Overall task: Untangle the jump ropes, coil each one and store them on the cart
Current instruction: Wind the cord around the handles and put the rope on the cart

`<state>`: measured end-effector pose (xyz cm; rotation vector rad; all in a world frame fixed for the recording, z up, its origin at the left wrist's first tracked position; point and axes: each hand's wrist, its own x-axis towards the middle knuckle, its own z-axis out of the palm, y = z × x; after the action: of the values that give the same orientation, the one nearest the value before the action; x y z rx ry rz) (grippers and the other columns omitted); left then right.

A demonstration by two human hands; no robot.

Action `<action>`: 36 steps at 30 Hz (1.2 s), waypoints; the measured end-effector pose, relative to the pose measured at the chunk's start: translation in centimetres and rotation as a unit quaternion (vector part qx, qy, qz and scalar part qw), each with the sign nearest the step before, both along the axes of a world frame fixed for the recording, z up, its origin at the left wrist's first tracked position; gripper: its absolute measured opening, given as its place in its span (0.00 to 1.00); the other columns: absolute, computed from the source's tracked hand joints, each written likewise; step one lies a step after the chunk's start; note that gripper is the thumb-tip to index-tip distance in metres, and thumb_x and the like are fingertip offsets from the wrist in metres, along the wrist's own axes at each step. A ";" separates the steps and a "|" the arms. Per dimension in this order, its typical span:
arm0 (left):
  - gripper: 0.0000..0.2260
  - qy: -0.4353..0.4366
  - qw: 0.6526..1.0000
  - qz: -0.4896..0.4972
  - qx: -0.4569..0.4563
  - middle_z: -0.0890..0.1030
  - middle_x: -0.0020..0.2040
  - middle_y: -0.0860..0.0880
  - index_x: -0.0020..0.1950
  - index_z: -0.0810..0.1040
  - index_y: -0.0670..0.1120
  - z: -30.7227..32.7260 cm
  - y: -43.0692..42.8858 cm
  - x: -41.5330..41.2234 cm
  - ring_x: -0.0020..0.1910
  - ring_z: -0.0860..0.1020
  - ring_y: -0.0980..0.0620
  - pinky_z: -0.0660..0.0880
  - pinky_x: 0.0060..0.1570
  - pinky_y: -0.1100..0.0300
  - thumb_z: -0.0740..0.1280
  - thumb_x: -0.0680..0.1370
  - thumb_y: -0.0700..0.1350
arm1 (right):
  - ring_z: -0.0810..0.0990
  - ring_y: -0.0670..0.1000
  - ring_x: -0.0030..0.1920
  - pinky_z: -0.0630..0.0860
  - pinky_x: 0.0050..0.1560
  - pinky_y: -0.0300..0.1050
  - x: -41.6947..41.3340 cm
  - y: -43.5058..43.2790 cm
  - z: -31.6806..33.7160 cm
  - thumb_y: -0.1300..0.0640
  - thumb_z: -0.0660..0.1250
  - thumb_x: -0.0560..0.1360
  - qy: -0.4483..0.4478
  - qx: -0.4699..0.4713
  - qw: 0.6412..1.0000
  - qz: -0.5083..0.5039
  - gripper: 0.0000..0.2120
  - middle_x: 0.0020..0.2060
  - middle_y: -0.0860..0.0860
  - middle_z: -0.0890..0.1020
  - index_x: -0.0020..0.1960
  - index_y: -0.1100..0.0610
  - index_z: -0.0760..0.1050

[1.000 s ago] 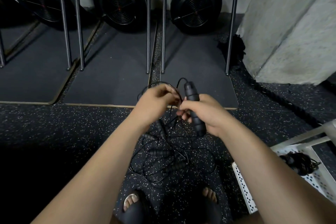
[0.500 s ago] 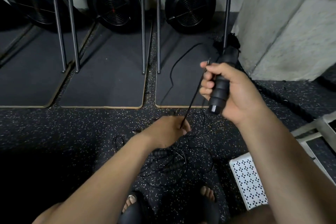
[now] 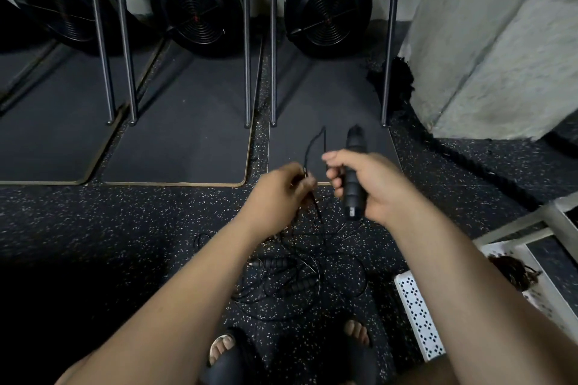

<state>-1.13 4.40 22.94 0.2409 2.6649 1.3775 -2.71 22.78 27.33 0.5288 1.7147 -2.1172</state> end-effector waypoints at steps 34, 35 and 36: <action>0.19 -0.218 0.964 0.027 0.148 0.89 0.51 0.45 0.55 0.83 0.48 1.6 -1.0 0.3 0.46 0.84 0.51 0.73 0.44 0.57 0.59 0.88 0.59 | 0.78 0.49 0.34 0.75 0.33 0.39 1.5 -2.0 2.8 0.64 0.72 0.79 0.078 -0.024 0.992 0.093 0.04 0.37 0.55 0.84 0.53 0.61 0.81; 0.19 -0.229 0.964 0.010 0.139 0.89 0.52 0.43 0.56 0.83 0.45 1.5 -0.7 0.6 0.47 0.84 0.50 0.74 0.45 0.57 0.58 0.89 0.56 | 0.78 0.49 0.34 0.74 0.32 0.38 1.5 -1.6 3.2 0.64 0.72 0.79 0.078 -0.041 0.993 0.082 0.03 0.37 0.55 0.83 0.53 0.61 0.81; 0.19 -0.236 0.963 -0.005 0.129 0.88 0.53 0.43 0.57 0.83 0.43 1.3 -0.3 0.9 0.49 0.84 0.49 0.74 0.44 0.59 0.57 0.89 0.54 | 0.77 0.49 0.34 0.74 0.32 0.38 1.3 -1.3 3.5 0.64 0.72 0.79 0.078 -0.049 0.993 0.071 0.03 0.37 0.54 0.83 0.52 0.61 0.80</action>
<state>-0.24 4.07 24.25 -0.0488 2.0978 1.5458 -1.39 21.44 30.79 0.2116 1.6654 -2.1758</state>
